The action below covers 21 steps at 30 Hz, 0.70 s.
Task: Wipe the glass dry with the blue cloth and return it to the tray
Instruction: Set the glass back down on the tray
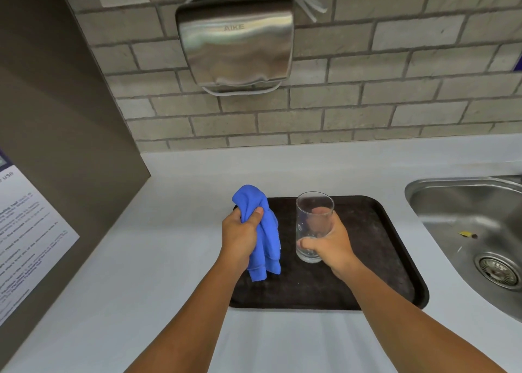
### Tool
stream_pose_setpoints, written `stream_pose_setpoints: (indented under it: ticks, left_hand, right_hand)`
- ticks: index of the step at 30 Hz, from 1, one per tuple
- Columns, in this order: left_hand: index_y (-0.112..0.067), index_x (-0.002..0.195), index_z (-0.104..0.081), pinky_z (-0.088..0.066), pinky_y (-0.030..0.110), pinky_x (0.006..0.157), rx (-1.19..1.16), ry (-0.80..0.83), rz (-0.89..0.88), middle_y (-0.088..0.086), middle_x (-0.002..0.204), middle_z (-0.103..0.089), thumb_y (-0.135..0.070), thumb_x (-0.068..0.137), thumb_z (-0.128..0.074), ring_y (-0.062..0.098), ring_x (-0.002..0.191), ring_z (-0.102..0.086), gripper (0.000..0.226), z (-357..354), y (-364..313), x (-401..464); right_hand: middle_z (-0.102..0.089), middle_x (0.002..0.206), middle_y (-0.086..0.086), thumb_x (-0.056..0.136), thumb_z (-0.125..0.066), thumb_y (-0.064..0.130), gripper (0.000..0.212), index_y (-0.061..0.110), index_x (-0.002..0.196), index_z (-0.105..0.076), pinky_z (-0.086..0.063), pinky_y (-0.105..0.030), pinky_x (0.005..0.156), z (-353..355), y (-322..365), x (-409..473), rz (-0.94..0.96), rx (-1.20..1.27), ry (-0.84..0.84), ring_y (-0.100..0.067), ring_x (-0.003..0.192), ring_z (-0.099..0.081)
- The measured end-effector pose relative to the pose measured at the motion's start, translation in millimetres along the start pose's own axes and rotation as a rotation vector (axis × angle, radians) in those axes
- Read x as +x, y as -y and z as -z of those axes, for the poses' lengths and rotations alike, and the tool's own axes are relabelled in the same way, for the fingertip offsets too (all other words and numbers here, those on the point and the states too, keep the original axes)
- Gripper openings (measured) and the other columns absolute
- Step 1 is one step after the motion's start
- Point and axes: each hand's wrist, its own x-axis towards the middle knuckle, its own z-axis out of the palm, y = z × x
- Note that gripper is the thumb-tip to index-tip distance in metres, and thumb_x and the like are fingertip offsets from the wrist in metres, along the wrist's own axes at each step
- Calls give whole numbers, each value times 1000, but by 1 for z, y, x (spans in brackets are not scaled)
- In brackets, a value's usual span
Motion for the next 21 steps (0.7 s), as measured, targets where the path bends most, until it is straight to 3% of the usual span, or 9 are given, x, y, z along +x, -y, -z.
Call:
stream_pose_setpoints:
  ticks: [6, 11, 16, 19, 21]
  left_hand:
    - [-10, 95, -69, -58, 37, 80, -11, -11, 3, 10, 93, -75, -24, 94, -62, 25, 89, -72, 16, 12, -2, 1]
    - [-8, 100, -68, -58, 36, 79, 32, -4, 6, 11, 97, -74, -24, 92, -65, 26, 92, -71, 19, 20, -2, 3]
    - [-11, 101, -68, -58, 42, 86, 54, 33, 41, 11, 100, -74, -24, 89, -68, 26, 94, -71, 18, 25, -2, 3]
    - [-11, 104, -68, -58, 38, 83, 34, 71, 54, 10, 102, -74, -23, 88, -70, 25, 95, -71, 20, 32, -1, 3]
    - [-13, 106, -68, -58, 39, 84, 28, 97, 56, 9, 103, -75, -22, 87, -72, 25, 96, -71, 22, 38, -1, 4]
  right_hand:
    - [-66, 115, -9, 58, -84, -10, 76, 18, 122, -53, -58, -32, 80, -3, -4, 0, -12, -21, 19, -20, 100, -68]
    - [-66, 114, -5, 62, -82, -13, 77, 17, 126, -50, -56, -18, 66, -4, -4, 0, -12, -23, 31, -14, 95, -68]
    - [-61, 126, -3, 48, -91, 1, 94, 26, 128, -48, -56, -38, 92, -2, -13, -5, -16, -53, 39, -22, 110, -65]
    - [-55, 126, 12, 51, -92, -5, 107, 31, 137, -40, -53, -21, 83, 3, -11, -15, 0, -81, 76, -10, 111, -60]
    - [-57, 119, 12, 55, -90, -7, 99, 31, 133, -43, -48, -17, 80, 5, -7, -30, 19, -86, -42, -7, 107, -59]
